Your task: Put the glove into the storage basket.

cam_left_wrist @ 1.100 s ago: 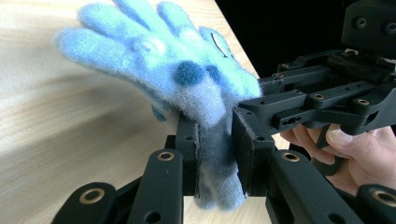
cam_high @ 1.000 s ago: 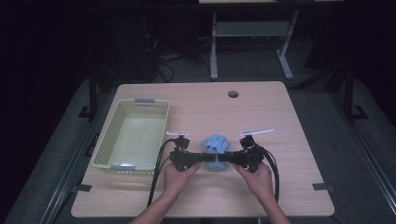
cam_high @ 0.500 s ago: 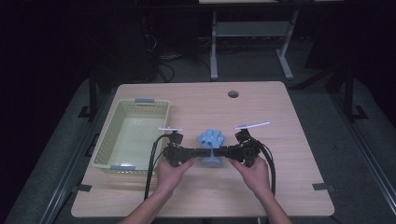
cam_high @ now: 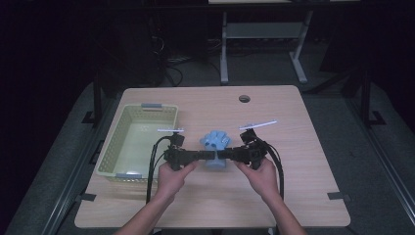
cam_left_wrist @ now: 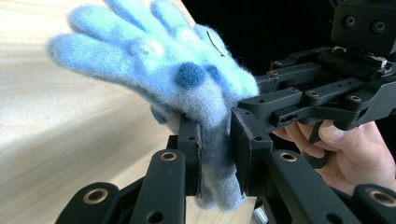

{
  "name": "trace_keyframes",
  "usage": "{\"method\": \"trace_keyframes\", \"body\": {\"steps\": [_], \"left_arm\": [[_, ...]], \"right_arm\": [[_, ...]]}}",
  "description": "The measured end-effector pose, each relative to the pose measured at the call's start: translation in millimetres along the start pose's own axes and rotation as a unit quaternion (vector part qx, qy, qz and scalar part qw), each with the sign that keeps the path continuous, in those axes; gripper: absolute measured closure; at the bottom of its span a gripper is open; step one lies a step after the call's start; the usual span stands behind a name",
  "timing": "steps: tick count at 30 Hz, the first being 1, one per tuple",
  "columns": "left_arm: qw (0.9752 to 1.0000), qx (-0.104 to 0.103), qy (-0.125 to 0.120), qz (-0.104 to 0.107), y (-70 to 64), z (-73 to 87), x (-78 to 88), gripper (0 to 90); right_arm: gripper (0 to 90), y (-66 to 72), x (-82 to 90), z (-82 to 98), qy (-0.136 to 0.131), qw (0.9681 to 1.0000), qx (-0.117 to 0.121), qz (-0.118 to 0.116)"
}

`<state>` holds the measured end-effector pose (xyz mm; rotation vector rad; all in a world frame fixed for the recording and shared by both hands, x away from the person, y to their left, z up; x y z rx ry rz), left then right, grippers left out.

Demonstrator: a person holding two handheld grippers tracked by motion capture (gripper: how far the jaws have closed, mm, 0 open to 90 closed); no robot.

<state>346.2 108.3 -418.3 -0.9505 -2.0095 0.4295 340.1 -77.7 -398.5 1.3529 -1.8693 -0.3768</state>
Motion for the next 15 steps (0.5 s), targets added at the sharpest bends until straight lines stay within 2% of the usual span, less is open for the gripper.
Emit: {"method": "trace_keyframes", "body": {"steps": [10, 15], "left_arm": [[1.0000, 0.002, -0.009, 0.001, 4.1, -5.1, 13.6, 74.3], [0.9999, -0.006, -0.012, 0.000, 6.6, -8.3, 23.0, 74.3]], "right_arm": [[77.5, 7.2, -7.0, -11.0, 0.003, 0.9999, 0.008, -0.009], [77.5, 12.7, -11.2, -16.9, 0.007, 0.9998, 0.013, -0.013]]}}
Point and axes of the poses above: each handheld gripper's, and its own axes: x roughly backward along the jaws, z roughly out of its underside, y roughly to its left, the point moved 4 cm from there along -x, roughly forward along the jaws, and after that the axes turned 15 degrees about -z, right-handed, at the moved point
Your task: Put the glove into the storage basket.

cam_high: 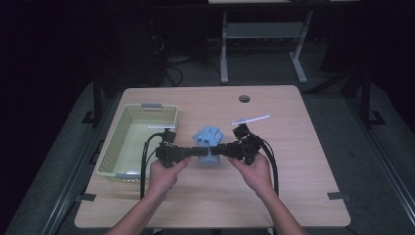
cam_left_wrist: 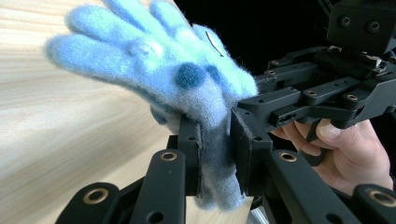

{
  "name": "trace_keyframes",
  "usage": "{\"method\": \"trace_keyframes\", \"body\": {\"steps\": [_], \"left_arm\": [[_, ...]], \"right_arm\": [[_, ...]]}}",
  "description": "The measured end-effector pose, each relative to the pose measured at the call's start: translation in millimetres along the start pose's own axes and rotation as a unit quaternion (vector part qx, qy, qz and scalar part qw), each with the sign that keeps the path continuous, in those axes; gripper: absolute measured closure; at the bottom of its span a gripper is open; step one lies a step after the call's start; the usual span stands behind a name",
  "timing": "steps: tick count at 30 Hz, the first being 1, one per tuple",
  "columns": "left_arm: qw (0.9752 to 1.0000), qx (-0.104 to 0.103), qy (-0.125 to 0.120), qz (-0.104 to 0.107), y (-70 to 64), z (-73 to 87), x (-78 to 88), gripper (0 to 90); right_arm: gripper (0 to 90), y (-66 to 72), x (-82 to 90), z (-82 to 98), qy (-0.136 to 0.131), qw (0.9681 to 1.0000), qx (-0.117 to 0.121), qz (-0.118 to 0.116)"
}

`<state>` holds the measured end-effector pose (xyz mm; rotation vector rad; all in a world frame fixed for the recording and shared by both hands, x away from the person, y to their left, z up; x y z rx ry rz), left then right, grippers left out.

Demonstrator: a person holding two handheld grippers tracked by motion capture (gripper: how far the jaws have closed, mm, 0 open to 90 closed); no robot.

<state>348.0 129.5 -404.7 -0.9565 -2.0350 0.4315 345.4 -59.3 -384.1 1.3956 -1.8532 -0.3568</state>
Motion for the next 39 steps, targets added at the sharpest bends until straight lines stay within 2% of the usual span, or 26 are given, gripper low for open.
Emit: {"method": "trace_keyframes", "body": {"steps": [5, 20, 39], "left_arm": [[1.0000, 0.007, -0.004, 0.003, 4.1, -2.1, 8.2, 74.3], [0.9998, 0.006, -0.018, -0.009, 18.4, -9.8, 29.1, 74.5], [0.9997, 0.010, -0.019, -0.013, 36.0, -17.9, 53.9, 75.4]], "right_arm": [[77.5, 5.3, -6.0, -6.3, 0.002, 1.0000, 0.006, -0.001], [77.5, 11.8, -27.2, -22.5, 0.010, 0.9997, 0.022, -0.008], [77.5, 19.9, -52.0, -39.8, 0.011, 0.9991, 0.034, -0.021]]}}
Point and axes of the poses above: each handheld gripper's, and its own axes: x roughly backward along the jaws, z roughly out of its underside, y roughly to its left, the point moved 4 cm from there along -x, roughly forward along the jaws, and after that the axes turned 15 degrees about -z, right-handed, at the moved point
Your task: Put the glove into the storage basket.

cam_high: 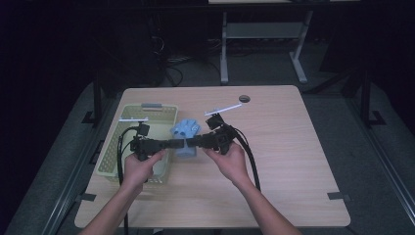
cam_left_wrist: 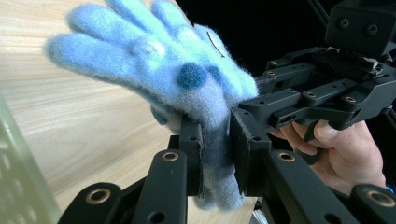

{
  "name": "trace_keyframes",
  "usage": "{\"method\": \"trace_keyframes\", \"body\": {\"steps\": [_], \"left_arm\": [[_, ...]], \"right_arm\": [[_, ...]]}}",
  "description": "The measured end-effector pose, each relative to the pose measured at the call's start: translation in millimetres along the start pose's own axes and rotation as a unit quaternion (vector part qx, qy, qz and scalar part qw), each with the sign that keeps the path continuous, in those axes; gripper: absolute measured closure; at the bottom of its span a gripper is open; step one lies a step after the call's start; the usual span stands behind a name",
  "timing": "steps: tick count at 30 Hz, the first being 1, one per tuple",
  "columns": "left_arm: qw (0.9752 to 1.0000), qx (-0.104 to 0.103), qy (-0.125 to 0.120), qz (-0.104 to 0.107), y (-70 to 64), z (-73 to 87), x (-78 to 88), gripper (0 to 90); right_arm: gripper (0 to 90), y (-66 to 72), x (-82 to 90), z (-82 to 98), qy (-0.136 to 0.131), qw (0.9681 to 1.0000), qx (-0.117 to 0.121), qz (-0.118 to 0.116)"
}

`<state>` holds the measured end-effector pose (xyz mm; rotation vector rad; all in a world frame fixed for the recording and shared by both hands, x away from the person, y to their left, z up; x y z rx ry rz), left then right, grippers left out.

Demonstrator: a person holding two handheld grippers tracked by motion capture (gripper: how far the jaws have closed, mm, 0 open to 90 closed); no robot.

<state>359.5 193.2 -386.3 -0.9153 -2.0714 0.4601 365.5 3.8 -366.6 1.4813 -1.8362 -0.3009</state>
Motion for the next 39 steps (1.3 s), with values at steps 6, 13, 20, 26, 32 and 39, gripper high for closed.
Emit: {"method": "trace_keyframes", "body": {"steps": [6, 13, 20, 26, 32, 39], "left_arm": [[1.0000, 0.001, 0.005, 0.003, 7.3, -1.2, 5.2, 76.1], [0.9999, 0.008, 0.002, 0.006, 14.9, -3.0, 14.3, 77.0], [0.9999, 0.013, -0.002, 0.004, 21.7, -3.8, 22.4, 77.3], [0.9999, 0.011, -0.001, 0.002, 27.0, -4.1, 26.9, 78.0], [0.9999, 0.013, 0.009, 0.001, 33.0, -4.9, 33.6, 78.1], [0.9998, 0.016, 0.008, -0.002, 38.3, -5.1, 41.7, 78.4]], "right_arm": [[77.5, -0.9, -8.1, -2.0, -0.002, 1.0000, -0.005, -0.007], [77.5, 2.3, -17.4, -8.4, 0.001, 1.0000, -0.001, -0.009], [77.2, 5.2, -27.0, -13.0, 0.000, 0.9999, -0.005, -0.015], [77.2, 5.1, -33.4, -14.8, 0.003, 0.9998, -0.006, -0.019], [76.9, 6.4, -40.7, -16.9, 0.002, 0.9995, -0.005, -0.031], [76.4, 6.1, -50.0, -18.6, -0.003, 0.9992, -0.004, -0.040]]}}
Point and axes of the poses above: each handheld gripper's, and its own axes: x roughly backward along the jaws, z roughly out of its underside, y roughly to its left, the point moved 4 cm from there along -x, roughly forward along the jaws, and after that the axes turned 15 degrees about -z, right-handed, at the moved point
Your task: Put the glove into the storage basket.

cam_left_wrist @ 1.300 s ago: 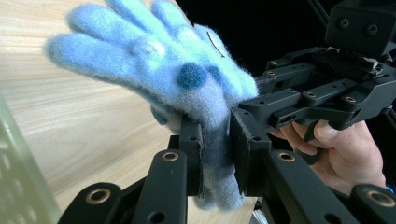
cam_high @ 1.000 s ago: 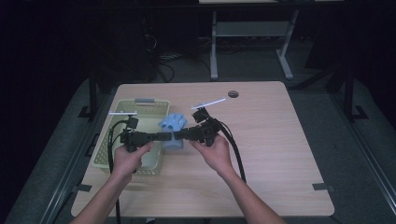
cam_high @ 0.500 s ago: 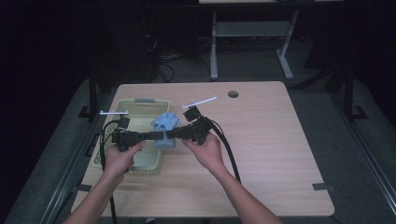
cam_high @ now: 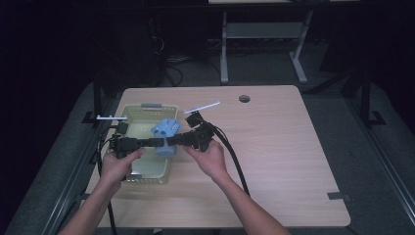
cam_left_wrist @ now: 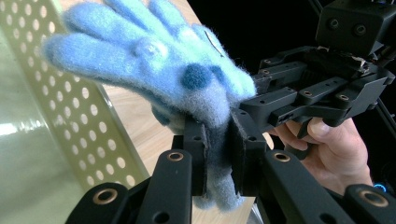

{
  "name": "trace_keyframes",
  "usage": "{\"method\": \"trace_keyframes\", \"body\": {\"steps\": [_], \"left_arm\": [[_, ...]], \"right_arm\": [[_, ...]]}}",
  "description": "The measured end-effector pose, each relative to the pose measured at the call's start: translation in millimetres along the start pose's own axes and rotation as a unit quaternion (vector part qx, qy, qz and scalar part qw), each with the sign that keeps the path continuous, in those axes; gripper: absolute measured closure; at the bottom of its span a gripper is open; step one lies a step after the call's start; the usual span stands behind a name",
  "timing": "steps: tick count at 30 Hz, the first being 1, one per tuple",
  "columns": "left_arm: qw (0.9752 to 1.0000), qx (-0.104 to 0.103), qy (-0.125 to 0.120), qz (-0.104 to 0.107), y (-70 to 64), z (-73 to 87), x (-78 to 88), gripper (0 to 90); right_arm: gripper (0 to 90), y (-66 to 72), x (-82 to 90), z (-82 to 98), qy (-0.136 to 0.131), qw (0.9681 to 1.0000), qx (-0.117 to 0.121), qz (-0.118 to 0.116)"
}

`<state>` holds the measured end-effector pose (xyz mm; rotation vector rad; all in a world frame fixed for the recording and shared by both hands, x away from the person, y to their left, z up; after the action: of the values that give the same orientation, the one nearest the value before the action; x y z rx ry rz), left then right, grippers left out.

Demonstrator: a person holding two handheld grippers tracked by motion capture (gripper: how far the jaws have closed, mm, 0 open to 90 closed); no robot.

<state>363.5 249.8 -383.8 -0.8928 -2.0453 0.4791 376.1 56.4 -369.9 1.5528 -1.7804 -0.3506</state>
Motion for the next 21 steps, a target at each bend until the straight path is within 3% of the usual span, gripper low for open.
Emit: {"method": "trace_keyframes", "body": {"steps": [12, 21], "left_arm": [[1.0000, 0.003, -0.008, -0.002, 10.5, -1.0, 13.2, 79.1], [0.9998, -0.001, -0.006, -0.017, 20.4, -1.1, 23.3, 79.4]], "right_arm": [[75.8, 3.2, -14.3, -7.0, 0.005, 1.0000, 0.003, -0.004], [75.1, 2.2, -27.9, -10.4, 0.009, 0.9999, 0.002, -0.013]]}}
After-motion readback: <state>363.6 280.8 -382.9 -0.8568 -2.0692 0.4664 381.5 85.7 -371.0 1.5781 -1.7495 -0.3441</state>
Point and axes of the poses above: each handheld gripper's, and its own axes: x roughly backward along the jaws, z roughly out of its underside, y roughly to its left, the point moved 4 cm from there along -x, roughly forward along the jaws, and after that the axes turned 15 degrees about -z, right-handed, at the moved point
